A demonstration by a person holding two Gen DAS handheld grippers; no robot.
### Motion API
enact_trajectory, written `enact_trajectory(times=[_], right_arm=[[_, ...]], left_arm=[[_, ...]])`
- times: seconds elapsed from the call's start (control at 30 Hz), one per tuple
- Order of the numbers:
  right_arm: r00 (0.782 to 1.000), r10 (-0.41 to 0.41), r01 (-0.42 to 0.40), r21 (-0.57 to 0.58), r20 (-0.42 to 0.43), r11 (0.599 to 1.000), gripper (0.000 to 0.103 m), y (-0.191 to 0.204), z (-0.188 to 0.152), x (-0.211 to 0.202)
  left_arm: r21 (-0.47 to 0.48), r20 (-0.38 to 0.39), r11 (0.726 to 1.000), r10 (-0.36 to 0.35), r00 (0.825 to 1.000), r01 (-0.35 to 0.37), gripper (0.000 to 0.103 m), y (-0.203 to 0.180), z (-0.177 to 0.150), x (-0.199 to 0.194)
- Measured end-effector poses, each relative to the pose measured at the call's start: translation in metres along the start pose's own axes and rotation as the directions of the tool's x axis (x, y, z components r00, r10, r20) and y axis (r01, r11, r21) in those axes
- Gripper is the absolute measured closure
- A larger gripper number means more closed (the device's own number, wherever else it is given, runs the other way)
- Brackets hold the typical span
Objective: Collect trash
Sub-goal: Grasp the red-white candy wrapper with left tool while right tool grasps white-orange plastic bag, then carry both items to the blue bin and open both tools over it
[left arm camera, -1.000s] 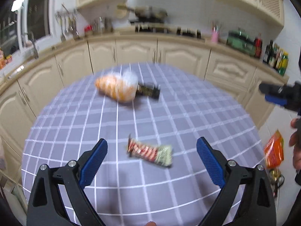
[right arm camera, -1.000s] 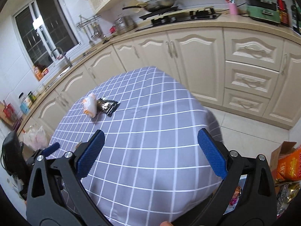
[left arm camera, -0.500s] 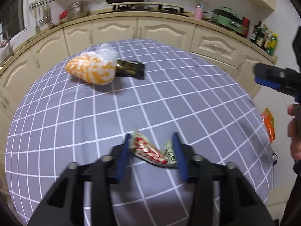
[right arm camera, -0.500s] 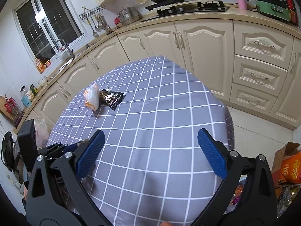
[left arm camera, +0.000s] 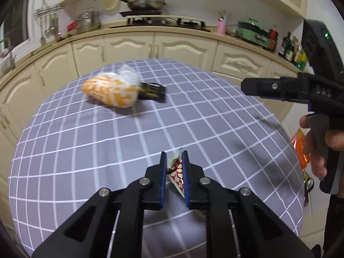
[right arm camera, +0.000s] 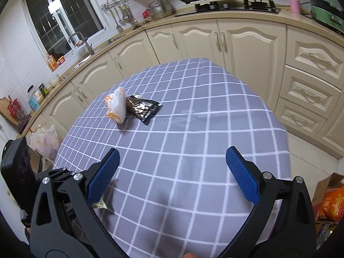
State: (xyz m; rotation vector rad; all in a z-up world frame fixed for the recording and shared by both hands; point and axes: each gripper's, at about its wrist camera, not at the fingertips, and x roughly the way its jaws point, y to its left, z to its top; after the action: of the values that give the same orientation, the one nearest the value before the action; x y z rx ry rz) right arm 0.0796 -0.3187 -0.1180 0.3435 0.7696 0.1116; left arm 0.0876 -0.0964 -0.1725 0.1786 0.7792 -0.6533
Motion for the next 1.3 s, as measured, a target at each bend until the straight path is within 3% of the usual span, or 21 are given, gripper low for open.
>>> enact_trajectory(times=[0.23,0.4,0.5,0.53,0.57,0.6,0.67,0.93,1.13,1.3], right_arm=[[0.997,0.069,-0.073,-0.114,-0.045,0.991,0.006,0.054,0.024,0.053],[0.995,0.061,-0.075,-0.203,-0.078,0.976,0.007,0.093,0.038,0.1],[0.994,0.023,-0.049,-0.24,-0.108,0.969,0.025,0.109,0.044,0.132],[0.991,0.001,-0.036,-0.259,-0.132,0.965,0.037,0.115,0.044,0.145],[0.99,-0.014,-0.024,-0.271,-0.138,0.962,0.058,0.117,0.045,0.151],[0.99,-0.013,-0.027,-0.277,-0.142,0.961,0.069,0.119,0.044,0.153],[0.992,0.004,-0.041,-0.278,-0.13,0.96,0.074,0.122,0.04,0.146],[0.993,0.106,-0.113,-0.215,-0.046,0.97,0.076,0.102,0.03,0.076],[0.988,0.143,-0.132,-0.166,0.055,0.977,0.075,0.069,0.026,0.004],[0.983,0.115,-0.099,-0.118,0.14,0.988,0.075,0.032,0.018,-0.052]], left_arm=[[-0.117,0.062,0.99,0.083,0.995,-0.075,0.091,0.044,0.004,-0.02],[-0.195,0.099,0.969,0.173,0.98,-0.151,0.09,0.076,0.009,-0.033],[-0.239,0.109,0.957,0.197,0.974,-0.166,0.09,0.093,0.008,-0.038],[-0.254,0.111,0.953,0.199,0.974,-0.166,0.09,0.098,0.008,-0.039],[-0.262,0.111,0.951,0.201,0.973,-0.167,0.09,0.1,0.007,-0.04],[-0.268,0.112,0.949,0.204,0.972,-0.168,0.09,0.102,0.007,-0.042],[-0.276,0.114,0.946,0.209,0.971,-0.172,0.09,0.105,0.005,-0.045],[-0.283,0.145,0.945,0.214,0.966,-0.167,0.09,0.092,0.006,-0.058],[-0.243,0.2,0.959,0.195,0.96,-0.144,0.09,0.054,0.019,-0.073],[-0.195,0.244,0.976,0.148,0.958,-0.101,0.09,0.013,0.033,-0.076]])
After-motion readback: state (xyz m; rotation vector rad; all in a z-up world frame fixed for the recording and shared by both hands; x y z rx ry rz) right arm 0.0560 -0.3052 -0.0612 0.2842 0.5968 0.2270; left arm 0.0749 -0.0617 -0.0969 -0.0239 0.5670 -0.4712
